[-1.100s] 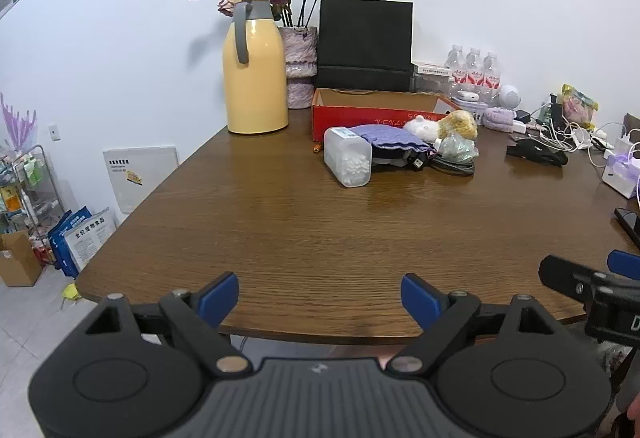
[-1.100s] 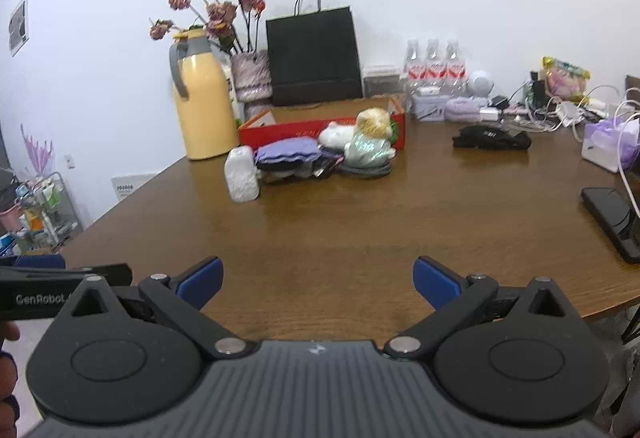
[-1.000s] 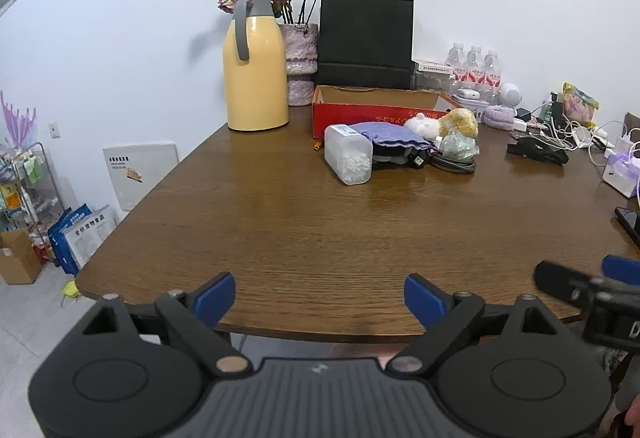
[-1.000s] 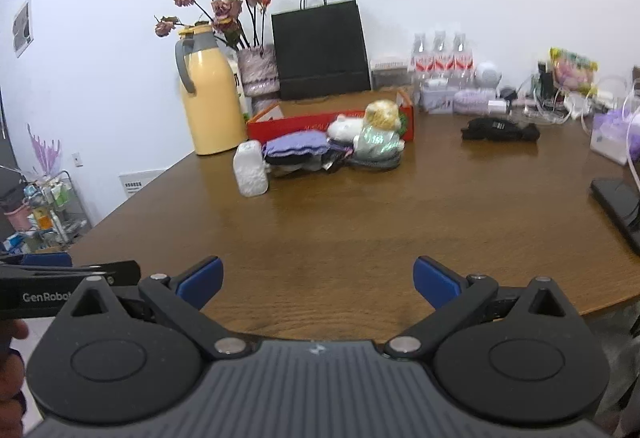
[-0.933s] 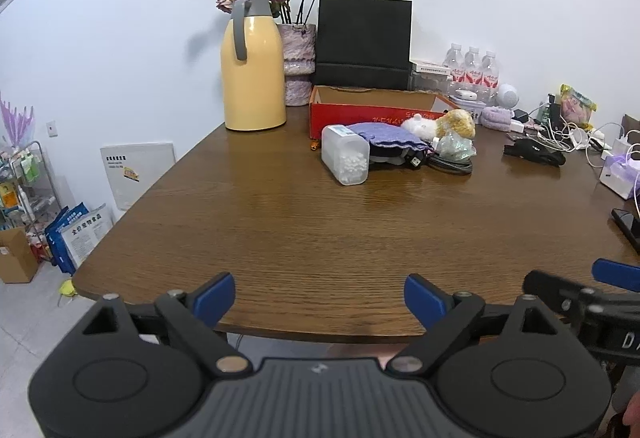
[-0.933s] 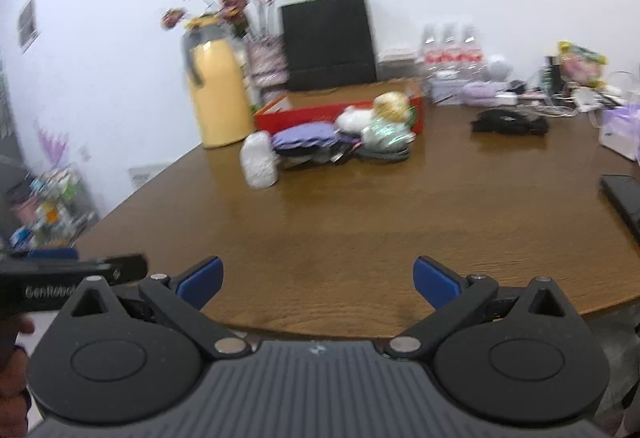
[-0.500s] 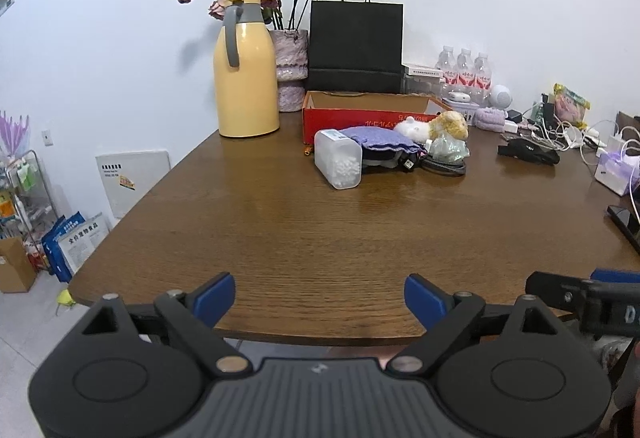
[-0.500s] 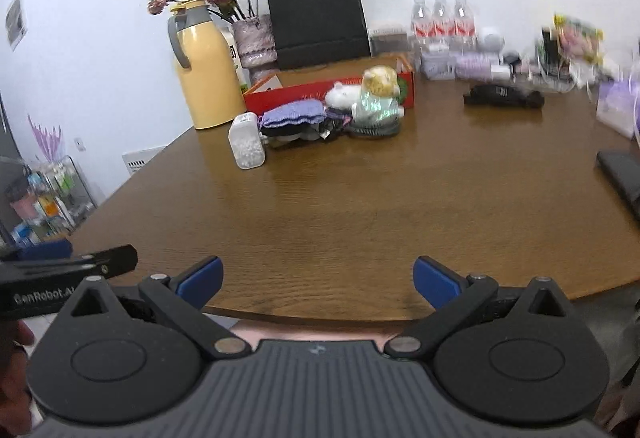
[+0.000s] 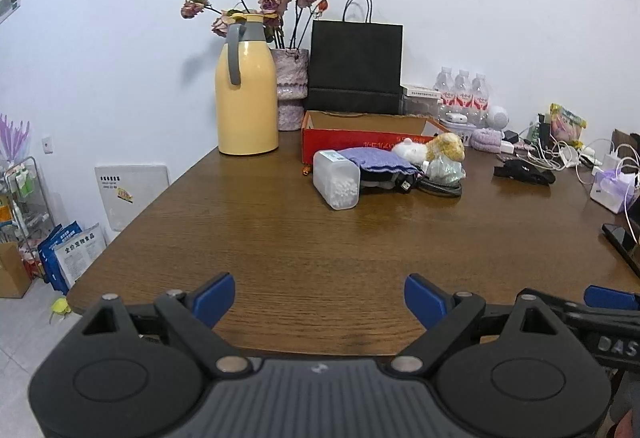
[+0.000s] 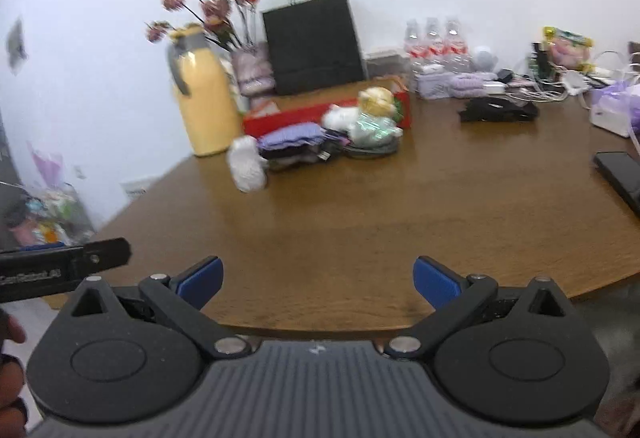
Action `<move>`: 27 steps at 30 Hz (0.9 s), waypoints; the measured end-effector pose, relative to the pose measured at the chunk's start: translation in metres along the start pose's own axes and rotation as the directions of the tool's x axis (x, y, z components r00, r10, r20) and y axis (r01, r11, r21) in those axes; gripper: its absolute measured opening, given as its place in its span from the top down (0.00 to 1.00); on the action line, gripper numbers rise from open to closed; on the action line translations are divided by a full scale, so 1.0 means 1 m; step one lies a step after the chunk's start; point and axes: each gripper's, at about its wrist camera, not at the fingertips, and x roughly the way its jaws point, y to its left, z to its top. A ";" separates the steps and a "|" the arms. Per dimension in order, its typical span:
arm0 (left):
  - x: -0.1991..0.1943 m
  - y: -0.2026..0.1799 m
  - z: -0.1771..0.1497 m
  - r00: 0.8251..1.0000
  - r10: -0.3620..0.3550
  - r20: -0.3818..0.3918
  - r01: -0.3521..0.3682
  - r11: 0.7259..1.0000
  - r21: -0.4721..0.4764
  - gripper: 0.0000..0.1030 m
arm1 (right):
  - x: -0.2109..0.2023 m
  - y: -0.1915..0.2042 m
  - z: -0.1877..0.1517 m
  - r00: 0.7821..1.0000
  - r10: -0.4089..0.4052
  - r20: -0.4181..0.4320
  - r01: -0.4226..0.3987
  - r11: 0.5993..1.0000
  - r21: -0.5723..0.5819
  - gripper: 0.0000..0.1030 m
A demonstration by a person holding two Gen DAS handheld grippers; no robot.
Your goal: Organize objects
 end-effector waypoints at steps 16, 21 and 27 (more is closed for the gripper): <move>0.010 0.000 0.002 0.999 0.034 -0.036 -0.034 0.999 0.001 0.07 | 0.018 0.008 0.019 0.996 -0.066 -0.066 0.057 0.989 -0.135 0.00; 0.020 0.007 0.010 0.999 0.036 -0.008 -0.036 0.999 -0.037 0.07 | -0.008 -0.005 0.025 0.967 -0.074 0.245 0.098 0.991 -0.090 0.00; 0.080 0.012 0.018 0.997 0.039 -0.071 -0.043 0.997 -0.059 0.25 | 0.049 -0.026 0.028 0.989 -0.075 0.131 0.087 0.992 -0.095 0.00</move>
